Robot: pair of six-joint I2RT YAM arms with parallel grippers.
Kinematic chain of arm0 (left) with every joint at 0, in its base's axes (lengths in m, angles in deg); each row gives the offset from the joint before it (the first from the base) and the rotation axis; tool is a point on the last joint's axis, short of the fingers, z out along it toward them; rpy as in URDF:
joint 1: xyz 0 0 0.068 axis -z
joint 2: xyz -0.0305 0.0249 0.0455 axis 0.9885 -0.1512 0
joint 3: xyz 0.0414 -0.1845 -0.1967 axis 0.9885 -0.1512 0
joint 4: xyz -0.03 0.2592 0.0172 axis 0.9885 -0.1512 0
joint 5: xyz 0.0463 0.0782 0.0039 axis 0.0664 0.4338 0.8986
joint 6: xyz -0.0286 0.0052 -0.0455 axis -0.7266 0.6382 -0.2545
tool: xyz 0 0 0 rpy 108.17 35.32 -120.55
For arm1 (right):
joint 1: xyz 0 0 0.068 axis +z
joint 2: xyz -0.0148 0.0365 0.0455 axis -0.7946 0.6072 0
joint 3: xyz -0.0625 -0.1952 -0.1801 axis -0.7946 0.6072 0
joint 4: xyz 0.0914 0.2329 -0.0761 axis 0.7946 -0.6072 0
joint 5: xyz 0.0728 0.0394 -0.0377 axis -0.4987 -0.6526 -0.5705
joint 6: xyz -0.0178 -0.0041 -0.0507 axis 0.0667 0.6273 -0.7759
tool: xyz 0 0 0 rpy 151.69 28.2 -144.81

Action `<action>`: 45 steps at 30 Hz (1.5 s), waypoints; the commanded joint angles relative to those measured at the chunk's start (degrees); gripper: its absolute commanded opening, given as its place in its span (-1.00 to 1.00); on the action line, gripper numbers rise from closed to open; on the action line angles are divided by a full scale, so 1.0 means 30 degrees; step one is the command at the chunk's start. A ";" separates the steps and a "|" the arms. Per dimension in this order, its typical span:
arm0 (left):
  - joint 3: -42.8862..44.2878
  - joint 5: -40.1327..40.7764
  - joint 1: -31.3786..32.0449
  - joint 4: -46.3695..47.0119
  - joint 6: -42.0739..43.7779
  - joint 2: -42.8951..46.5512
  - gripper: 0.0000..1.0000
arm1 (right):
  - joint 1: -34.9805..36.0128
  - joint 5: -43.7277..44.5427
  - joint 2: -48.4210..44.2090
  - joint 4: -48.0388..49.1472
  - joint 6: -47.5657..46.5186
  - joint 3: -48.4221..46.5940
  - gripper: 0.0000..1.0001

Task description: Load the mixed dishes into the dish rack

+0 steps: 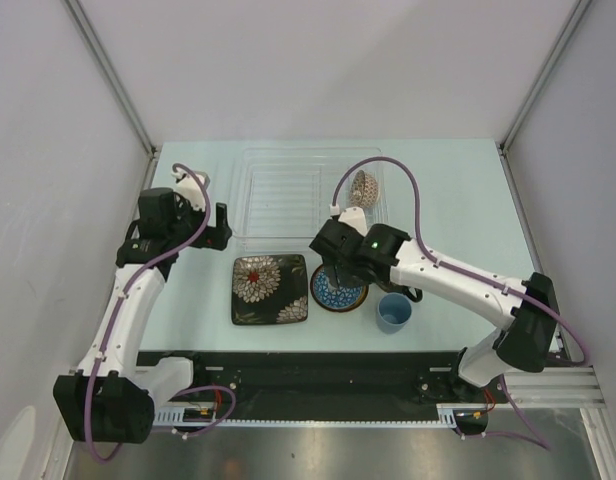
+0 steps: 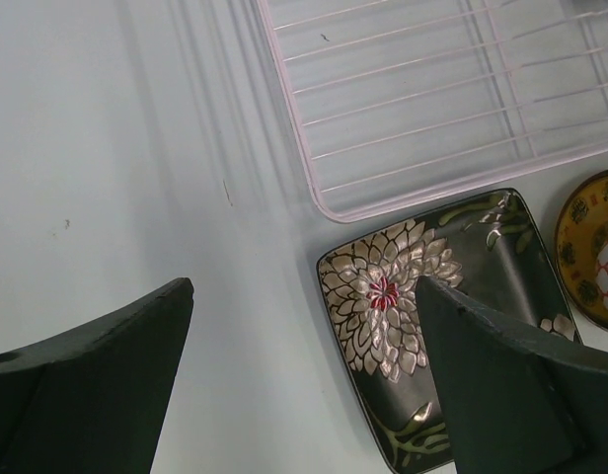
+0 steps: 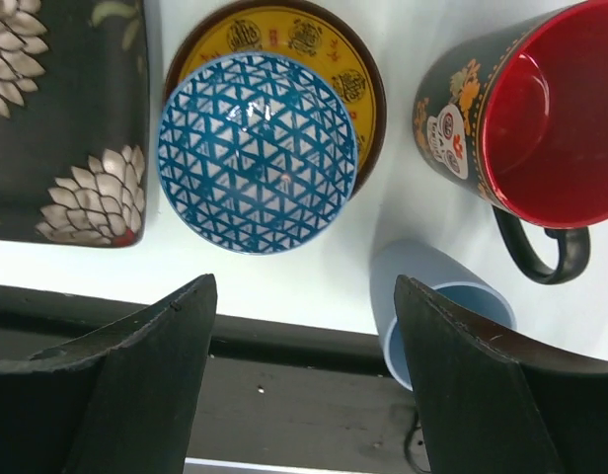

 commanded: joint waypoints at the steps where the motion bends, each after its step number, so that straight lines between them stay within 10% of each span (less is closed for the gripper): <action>1: -0.0272 -0.0394 -0.0163 0.0140 -0.0045 0.0813 1.00 | 0.0101 0.0443 -0.0039 0.0221 0.1129 -0.0382 0.54; 6: -0.0478 -0.0278 -0.0134 0.0053 0.0248 0.1164 0.99 | -0.0192 -0.0581 0.0430 0.1860 0.1012 0.0993 0.06; 17: -0.0800 -0.0101 -0.0163 0.0228 0.0483 0.1399 0.99 | -0.2066 -0.1490 -0.0566 0.5436 0.1042 0.4215 0.33; 36: -0.0742 0.0426 -0.0162 0.0316 0.0601 0.1311 0.99 | -0.3122 -0.3365 0.1543 0.8805 0.0955 0.7117 0.04; 40: -0.0742 0.0455 -0.0163 0.0316 0.0542 0.1369 0.99 | -0.3385 -0.3834 0.1690 0.9186 0.0749 0.7206 -0.66; 45: -0.0859 0.0514 -0.0163 0.0375 0.0542 0.1545 0.99 | -0.3415 -0.4039 0.1369 0.9246 0.0749 0.7206 -1.00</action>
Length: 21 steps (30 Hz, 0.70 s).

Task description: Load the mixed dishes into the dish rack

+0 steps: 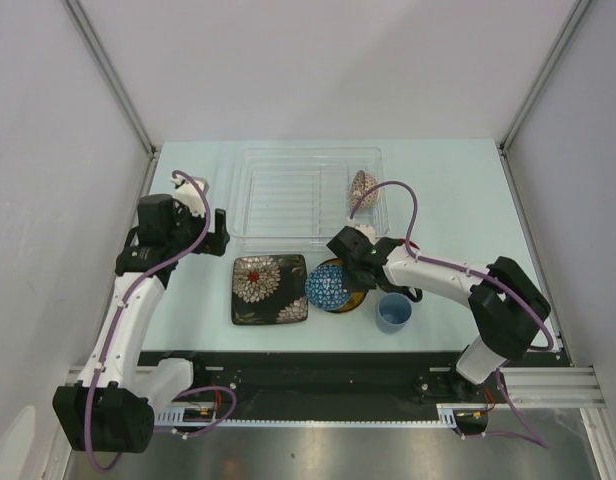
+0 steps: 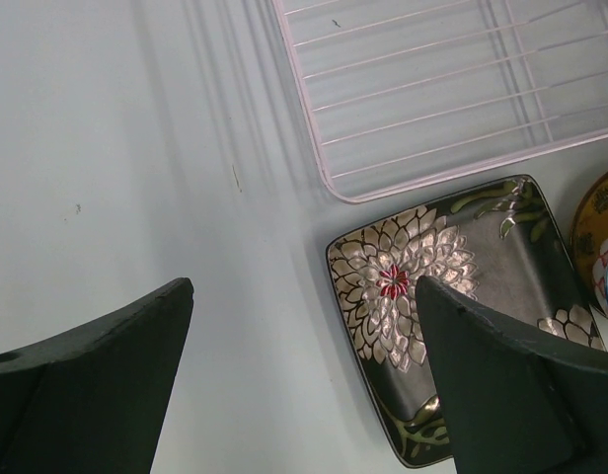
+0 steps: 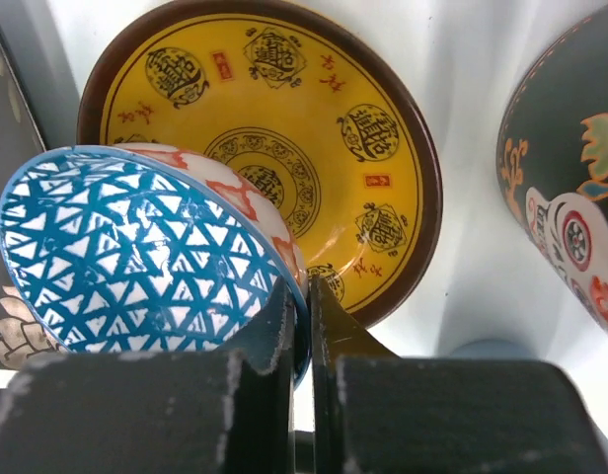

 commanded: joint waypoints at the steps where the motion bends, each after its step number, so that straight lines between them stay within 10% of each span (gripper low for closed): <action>1: -0.0051 0.0055 -0.0163 0.0528 0.0243 0.0569 0.99 | 0.0038 0.0055 -0.0198 -0.0233 -0.0104 0.0139 -1.00; 12: 0.0096 -0.0033 -0.0163 0.0820 0.0185 0.0131 0.99 | -0.0049 0.3509 -0.3627 -0.4650 -0.1768 -0.4777 -1.00; 21: -0.0050 0.0054 -0.0163 0.0762 0.0125 0.0363 0.99 | -0.0693 1.2169 0.1991 -1.1389 -0.3238 -1.5732 -1.00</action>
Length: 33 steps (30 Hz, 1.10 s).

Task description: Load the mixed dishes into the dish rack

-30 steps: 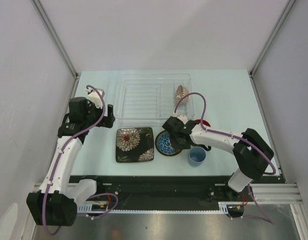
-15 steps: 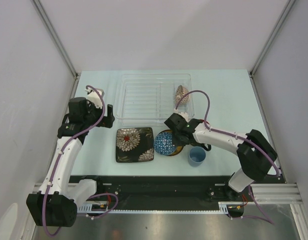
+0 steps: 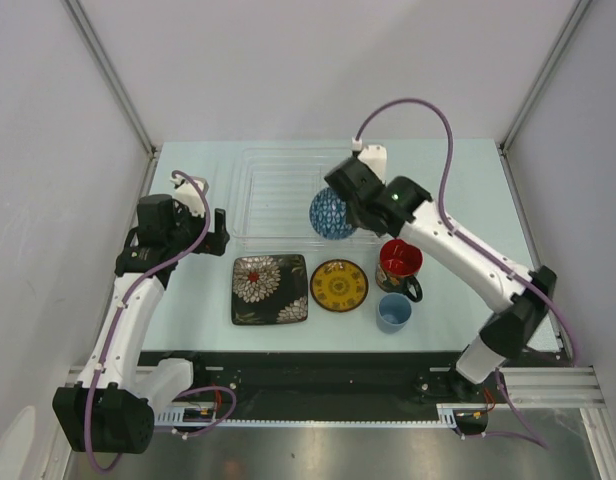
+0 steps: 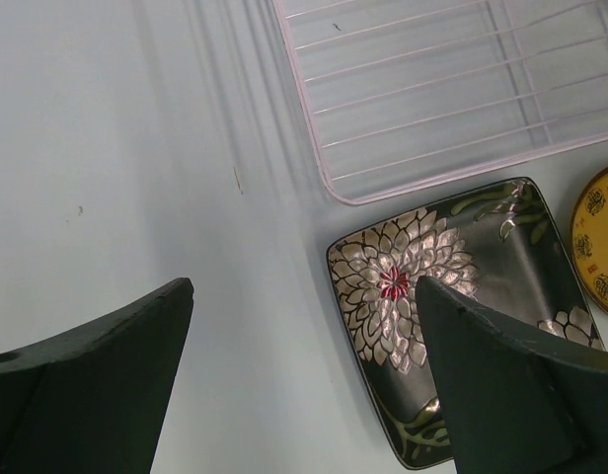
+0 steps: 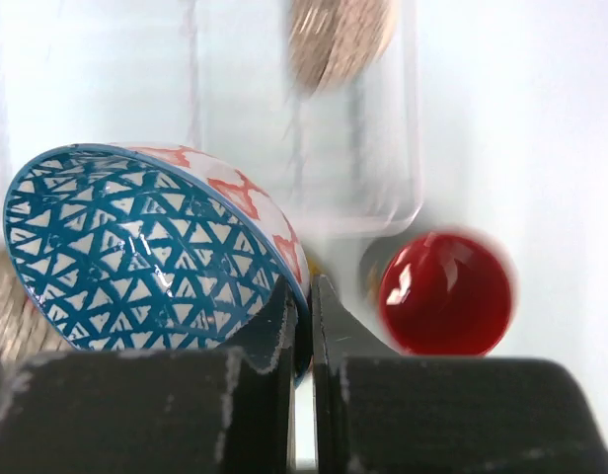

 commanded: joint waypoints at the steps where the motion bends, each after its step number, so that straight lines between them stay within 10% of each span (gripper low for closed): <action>1: -0.0036 0.0062 -0.0163 0.0631 0.0170 0.0313 0.99 | -0.0634 0.6411 0.3908 -0.4180 -0.0631 -0.5026 -1.00; 33: -0.0710 0.0209 -0.0163 0.1246 0.0317 0.0196 0.99 | -0.1048 1.1368 1.3060 -0.7787 -0.0161 -0.8110 -1.00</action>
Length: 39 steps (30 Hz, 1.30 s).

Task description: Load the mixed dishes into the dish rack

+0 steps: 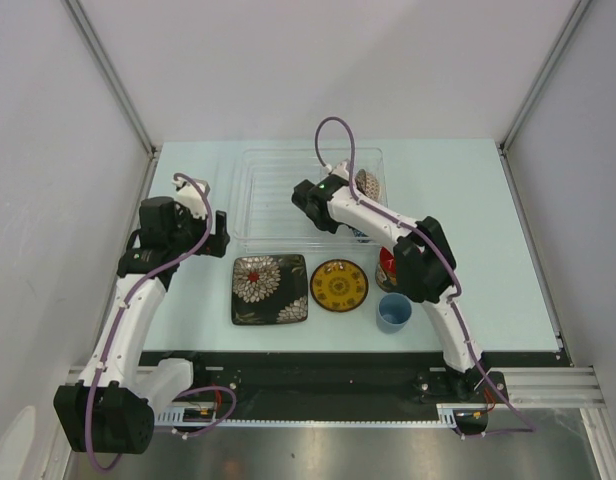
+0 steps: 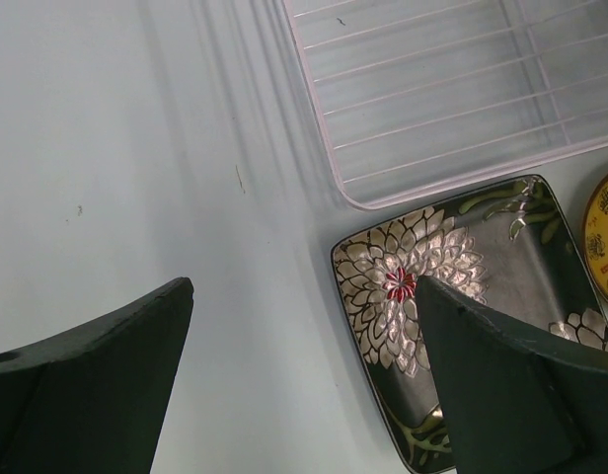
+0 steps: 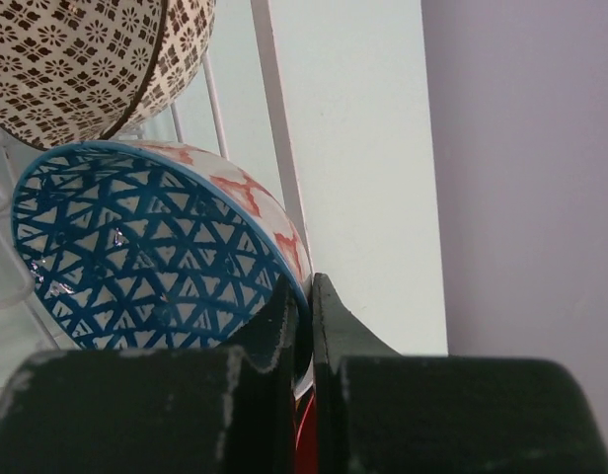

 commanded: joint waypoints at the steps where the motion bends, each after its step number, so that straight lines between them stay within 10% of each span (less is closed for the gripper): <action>1: -0.0069 0.0107 -0.0163 0.0620 0.0149 0.0152 0.99 | 0.0402 0.0746 0.0995 -0.1501 0.0400 -0.1904 -1.00; 14: -0.0186 0.0195 -0.0163 0.0620 0.0090 0.0035 0.99 | 0.0871 -0.1623 -0.0259 -0.0886 -0.0479 -0.2431 -0.27; 25: -0.0011 0.0751 -0.0163 0.0094 0.0499 0.0328 0.99 | 0.2451 -0.3754 -0.3363 -0.2820 0.0165 -0.4864 -0.08; 34: -0.1589 -0.0561 -0.1128 -0.1895 0.5269 0.1527 0.99 | 0.3920 -1.8571 -1.5247 1.1759 -0.0949 1.1149 -0.03; 39: -0.4163 -0.1123 -0.1247 -0.2983 0.8871 0.3255 0.99 | 0.4181 -2.0730 -1.5439 1.4522 -0.1211 1.4089 -0.06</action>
